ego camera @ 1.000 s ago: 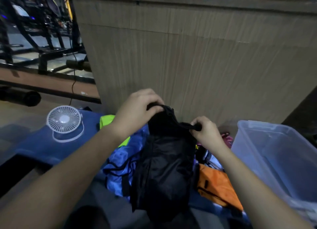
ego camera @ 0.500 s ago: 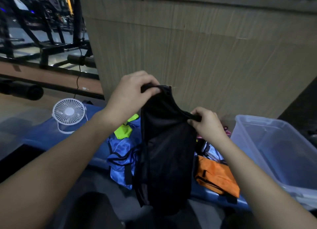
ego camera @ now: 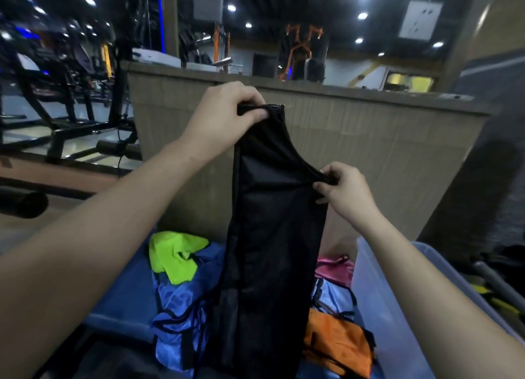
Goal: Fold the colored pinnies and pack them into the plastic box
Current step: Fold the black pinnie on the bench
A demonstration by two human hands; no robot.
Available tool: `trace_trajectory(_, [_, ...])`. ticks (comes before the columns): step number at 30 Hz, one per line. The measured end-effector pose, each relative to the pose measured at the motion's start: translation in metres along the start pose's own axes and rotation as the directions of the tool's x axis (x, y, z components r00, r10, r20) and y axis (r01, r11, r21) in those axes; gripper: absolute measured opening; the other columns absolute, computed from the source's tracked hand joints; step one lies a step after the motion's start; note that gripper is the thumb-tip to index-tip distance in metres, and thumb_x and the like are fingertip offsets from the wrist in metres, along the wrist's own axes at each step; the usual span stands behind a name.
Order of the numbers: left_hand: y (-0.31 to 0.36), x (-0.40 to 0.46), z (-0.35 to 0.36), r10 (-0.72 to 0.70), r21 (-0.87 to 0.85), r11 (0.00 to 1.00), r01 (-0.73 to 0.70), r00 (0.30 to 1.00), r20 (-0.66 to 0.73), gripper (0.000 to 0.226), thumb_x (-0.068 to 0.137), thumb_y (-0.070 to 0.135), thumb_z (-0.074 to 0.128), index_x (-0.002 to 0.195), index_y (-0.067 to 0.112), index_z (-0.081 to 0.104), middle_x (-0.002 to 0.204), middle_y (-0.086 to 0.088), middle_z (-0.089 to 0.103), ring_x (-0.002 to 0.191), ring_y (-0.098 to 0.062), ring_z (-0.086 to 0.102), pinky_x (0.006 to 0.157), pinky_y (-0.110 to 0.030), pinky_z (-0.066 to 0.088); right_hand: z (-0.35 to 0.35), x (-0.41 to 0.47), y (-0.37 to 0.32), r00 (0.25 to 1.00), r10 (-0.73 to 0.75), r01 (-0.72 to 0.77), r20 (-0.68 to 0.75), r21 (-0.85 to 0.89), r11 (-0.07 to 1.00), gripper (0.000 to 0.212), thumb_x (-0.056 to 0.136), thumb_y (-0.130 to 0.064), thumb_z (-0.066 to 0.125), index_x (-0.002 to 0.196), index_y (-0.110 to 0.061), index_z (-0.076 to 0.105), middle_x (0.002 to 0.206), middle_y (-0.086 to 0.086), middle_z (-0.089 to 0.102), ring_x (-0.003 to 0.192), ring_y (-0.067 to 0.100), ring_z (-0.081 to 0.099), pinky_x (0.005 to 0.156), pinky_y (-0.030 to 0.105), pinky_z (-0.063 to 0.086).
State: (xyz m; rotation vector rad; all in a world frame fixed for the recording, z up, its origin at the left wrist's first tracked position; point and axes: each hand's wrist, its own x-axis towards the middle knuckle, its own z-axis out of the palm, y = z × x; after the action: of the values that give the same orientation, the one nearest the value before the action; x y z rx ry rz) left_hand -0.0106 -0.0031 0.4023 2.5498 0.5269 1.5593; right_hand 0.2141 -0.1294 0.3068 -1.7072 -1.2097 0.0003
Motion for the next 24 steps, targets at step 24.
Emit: trace_trajectory(24, [-0.075,-0.025,0.133,-0.022,-0.075,0.996,0.043,0.966,0.256,0.005,0.087,0.024,0.073,0.09,0.02,0.074,0.093,0.002,0.065,0.09,-0.014,0.063,0.084,-0.034,0.051,0.056,0.041,0.125,0.993,0.103,-0.093,0.06,-0.149,0.984,0.015,0.075,0.002,0.069,0.079,-0.012,0.064,0.077,0.003,0.068,0.072,0.017,0.06,0.06,0.013,0.039])
